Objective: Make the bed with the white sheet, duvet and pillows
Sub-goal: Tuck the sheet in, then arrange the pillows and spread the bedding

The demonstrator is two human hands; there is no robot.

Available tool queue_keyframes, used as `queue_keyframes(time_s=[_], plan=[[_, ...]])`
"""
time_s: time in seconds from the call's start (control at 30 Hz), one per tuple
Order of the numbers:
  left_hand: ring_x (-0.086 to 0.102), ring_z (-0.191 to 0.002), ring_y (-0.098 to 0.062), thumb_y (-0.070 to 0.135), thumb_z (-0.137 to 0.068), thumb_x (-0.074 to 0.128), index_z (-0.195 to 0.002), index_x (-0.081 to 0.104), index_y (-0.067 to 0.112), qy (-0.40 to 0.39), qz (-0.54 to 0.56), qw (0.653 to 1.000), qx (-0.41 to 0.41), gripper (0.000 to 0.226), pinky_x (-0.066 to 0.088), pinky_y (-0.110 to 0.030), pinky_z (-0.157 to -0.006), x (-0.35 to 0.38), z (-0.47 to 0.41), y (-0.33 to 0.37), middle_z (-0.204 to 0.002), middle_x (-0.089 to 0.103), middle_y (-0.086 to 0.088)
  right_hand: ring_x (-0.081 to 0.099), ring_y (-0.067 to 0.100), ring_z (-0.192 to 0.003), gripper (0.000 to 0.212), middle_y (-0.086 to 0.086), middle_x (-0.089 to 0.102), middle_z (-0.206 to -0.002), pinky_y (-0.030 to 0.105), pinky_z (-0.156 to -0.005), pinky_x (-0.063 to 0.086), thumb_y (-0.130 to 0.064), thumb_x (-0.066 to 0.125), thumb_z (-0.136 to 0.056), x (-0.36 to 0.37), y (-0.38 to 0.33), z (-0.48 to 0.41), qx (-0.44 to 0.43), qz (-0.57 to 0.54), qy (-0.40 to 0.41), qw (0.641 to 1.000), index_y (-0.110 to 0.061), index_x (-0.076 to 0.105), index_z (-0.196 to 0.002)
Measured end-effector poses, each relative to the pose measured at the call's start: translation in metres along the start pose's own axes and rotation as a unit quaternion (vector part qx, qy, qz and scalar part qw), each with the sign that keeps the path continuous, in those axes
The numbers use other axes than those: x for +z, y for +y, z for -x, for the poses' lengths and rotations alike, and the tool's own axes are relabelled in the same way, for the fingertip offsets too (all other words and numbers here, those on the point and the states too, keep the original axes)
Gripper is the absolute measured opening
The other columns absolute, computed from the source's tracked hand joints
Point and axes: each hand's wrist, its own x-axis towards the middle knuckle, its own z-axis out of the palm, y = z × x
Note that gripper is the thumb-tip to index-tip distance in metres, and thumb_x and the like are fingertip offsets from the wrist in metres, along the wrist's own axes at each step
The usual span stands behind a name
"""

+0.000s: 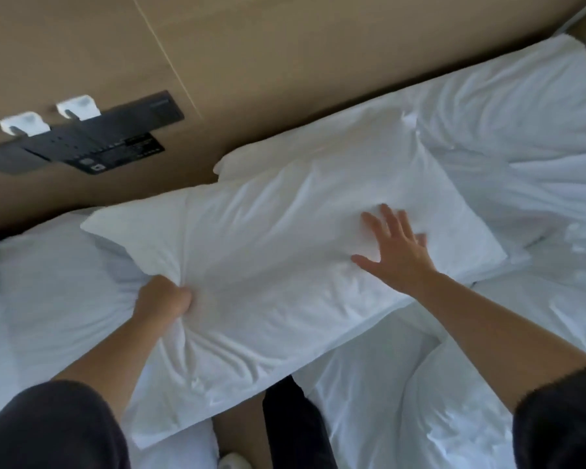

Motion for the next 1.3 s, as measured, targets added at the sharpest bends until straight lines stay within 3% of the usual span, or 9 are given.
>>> queue_keyframes(time_s=[0.13, 0.27, 0.33, 0.43, 0.53, 0.63, 0.8, 1.13, 1.3], plan=[[0.055, -0.115, -0.043, 0.01, -0.083, 0.061, -0.113, 0.054, -0.012, -0.006, 0.01, 0.999, -0.039, 0.038, 0.046, -0.04, -0.09, 0.029, -0.007, -0.032, -0.119, 0.058, -0.032, -0.019, 0.04, -0.146, 0.12, 0.003, -0.036, -0.156, 0.077, -0.103, 0.016, -0.087, 0.05, -0.068, 0.01, -0.014, -0.037, 0.044, 0.029, -0.073, 0.996, -0.042, -0.03, -0.146], [0.055, -0.113, -0.043, 0.009, -0.082, 0.059, -0.115, 0.053, -0.008, -0.001, 0.037, 0.998, -0.046, 0.037, 0.046, -0.041, -0.089, 0.053, -0.018, -0.026, -0.119, 0.058, -0.028, -0.013, 0.047, -0.145, 0.134, 0.012, -0.028, -0.158, 0.077, -0.103, 0.015, -0.073, 0.071, -0.065, 0.03, -0.033, -0.069, 0.143, 0.066, -0.114, 0.981, -0.033, -0.026, -0.149], [0.055, -0.114, -0.043, 0.01, -0.083, 0.058, -0.12, 0.051, -0.008, 0.003, 0.037, 0.998, -0.048, 0.041, 0.047, -0.042, -0.092, 0.063, -0.024, -0.025, -0.122, 0.057, -0.028, 0.005, 0.047, -0.145, 0.126, 0.019, -0.005, -0.16, 0.069, -0.107, 0.023, -0.065, 0.075, -0.068, 0.046, -0.045, -0.079, 0.146, 0.144, -0.093, 0.974, -0.025, -0.009, -0.153], [0.055, -0.116, -0.042, 0.01, -0.086, 0.057, -0.122, 0.051, -0.009, 0.005, 0.042, 0.998, -0.055, 0.041, 0.046, -0.041, -0.091, 0.075, -0.022, -0.023, -0.124, 0.057, -0.028, 0.037, 0.033, -0.132, 0.094, 0.011, 0.036, -0.145, 0.045, -0.103, 0.038, -0.047, 0.079, -0.074, 0.061, -0.057, -0.093, 0.078, 0.232, -0.034, 0.969, -0.016, 0.026, -0.146], [0.055, -0.114, -0.041, 0.011, -0.087, 0.056, -0.121, 0.052, -0.008, 0.01, 0.057, 0.997, -0.054, 0.038, 0.045, -0.038, -0.086, 0.079, -0.018, -0.023, -0.122, 0.058, -0.025, 0.054, 0.026, -0.119, 0.046, 0.005, 0.056, -0.13, 0.036, -0.09, 0.045, -0.028, 0.062, -0.092, 0.059, -0.059, -0.11, 0.0, 0.29, -0.041, 0.956, -0.016, 0.05, -0.134], [0.055, -0.114, -0.04, 0.01, -0.087, 0.055, -0.123, 0.051, -0.006, 0.01, 0.069, 0.996, -0.051, 0.039, 0.044, -0.036, -0.083, 0.078, -0.018, -0.026, -0.123, 0.057, -0.024, 0.062, 0.025, -0.113, 0.029, 0.001, 0.064, -0.121, 0.032, -0.084, 0.049, -0.026, 0.054, -0.096, 0.039, -0.058, -0.117, -0.08, 0.314, -0.087, 0.942, -0.019, 0.064, -0.123], [0.05, -0.123, -0.04, 0.015, -0.088, 0.059, -0.13, 0.047, -0.006, -0.009, 0.103, 0.992, -0.071, 0.049, 0.043, -0.039, -0.096, 0.069, -0.019, -0.037, -0.131, 0.052, -0.026, 0.063, 0.026, -0.106, 0.032, 0.002, 0.065, -0.115, 0.032, -0.08, 0.046, -0.038, 0.044, -0.097, -0.009, -0.053, -0.112, -0.206, 0.343, -0.156, 0.903, -0.02, 0.064, -0.115], [0.052, -0.119, -0.043, 0.006, -0.088, 0.053, -0.127, 0.048, -0.009, 0.013, 0.139, 0.987, -0.081, 0.043, 0.044, -0.041, -0.095, 0.047, 0.044, -0.102, -0.125, 0.056, -0.028, 0.063, 0.027, -0.098, 0.023, 0.003, 0.066, -0.098, 0.031, -0.075, 0.041, -0.033, 0.047, -0.094, -0.056, -0.075, -0.01, -0.248, 0.32, -0.125, 0.906, -0.017, 0.063, -0.09], [0.047, -0.127, -0.039, 0.009, -0.091, 0.051, -0.138, 0.039, -0.005, 0.029, 0.183, 0.978, -0.096, 0.05, 0.04, -0.039, -0.101, 0.029, 0.094, -0.19, -0.135, 0.05, -0.025, 0.059, 0.022, -0.084, 0.035, -0.009, 0.043, -0.069, 0.028, -0.068, 0.034, -0.036, 0.05, -0.094, -0.052, -0.127, 0.071, -0.276, 0.309, -0.16, 0.896, -0.029, 0.037, -0.063]])
